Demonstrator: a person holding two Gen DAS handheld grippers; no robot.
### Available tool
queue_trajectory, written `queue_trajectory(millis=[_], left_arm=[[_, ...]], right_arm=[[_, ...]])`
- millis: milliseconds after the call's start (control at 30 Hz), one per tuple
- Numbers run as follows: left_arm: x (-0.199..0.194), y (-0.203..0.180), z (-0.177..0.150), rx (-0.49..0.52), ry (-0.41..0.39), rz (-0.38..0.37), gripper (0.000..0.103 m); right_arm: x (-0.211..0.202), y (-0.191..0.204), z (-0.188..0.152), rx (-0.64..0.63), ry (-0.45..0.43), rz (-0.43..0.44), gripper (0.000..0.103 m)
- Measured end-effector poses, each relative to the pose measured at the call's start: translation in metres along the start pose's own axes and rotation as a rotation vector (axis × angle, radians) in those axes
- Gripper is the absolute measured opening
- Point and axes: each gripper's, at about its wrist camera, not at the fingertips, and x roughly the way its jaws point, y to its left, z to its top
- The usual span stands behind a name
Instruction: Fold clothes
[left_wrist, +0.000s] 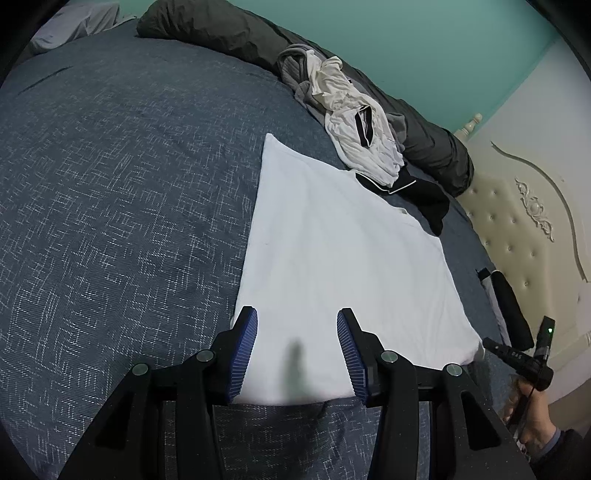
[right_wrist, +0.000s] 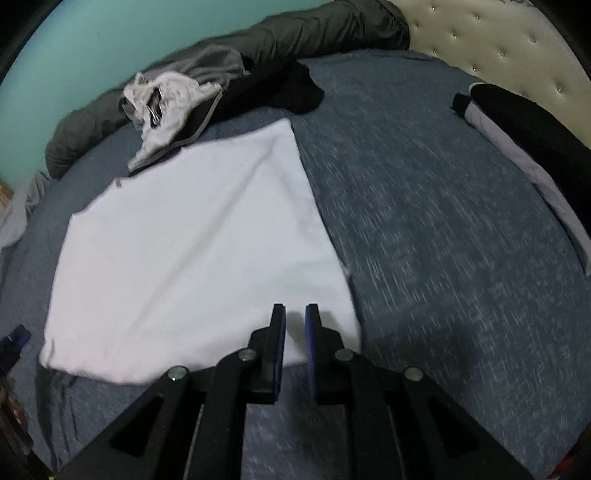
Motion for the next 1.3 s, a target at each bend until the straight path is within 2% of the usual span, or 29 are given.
queue_trajectory(millis=[100,267,333,433,567,800,1000,1100,1200,1300], left_arm=[[0.000,0.001,0.001,-0.002,0.001,-0.001,0.049],[-0.001,0.003,0.002,-0.005,-0.001,-0.003,0.049],[-0.002,0.003,0.003,-0.007,-0.003,-0.003,0.049],[-0.002,0.003,0.003,-0.008,-0.004,-0.004,0.049],[-0.001,0.001,0.002,-0.002,-0.002,-0.003,0.049],[-0.001,0.000,0.001,0.000,0.003,-0.003,0.049],[0.000,0.003,0.001,-0.004,0.015,-0.002,0.049],[0.001,0.005,0.001,-0.007,0.022,-0.002,0.049],[0.002,0.006,0.001,-0.009,0.030,-0.002,0.049],[0.002,0.008,0.001,-0.012,0.034,0.000,0.049]], right_arm=[[0.019,0.007,0.000,-0.047,0.077,-0.009,0.009],[0.047,-0.017,-0.014,-0.006,0.177,-0.014,0.008],[0.042,-0.020,-0.012,-0.003,0.172,-0.027,0.006],[0.026,-0.019,-0.004,-0.012,0.118,-0.081,0.007],[0.012,-0.012,0.003,0.010,0.048,-0.049,0.007],[0.021,0.076,-0.013,-0.127,0.094,0.141,0.007],[0.033,0.134,-0.034,-0.192,0.142,0.228,0.007],[0.042,0.150,-0.044,-0.216,0.175,0.233,0.007],[0.053,0.161,-0.055,-0.256,0.205,0.195,0.007],[0.055,0.163,-0.059,-0.257,0.206,0.183,0.007]])
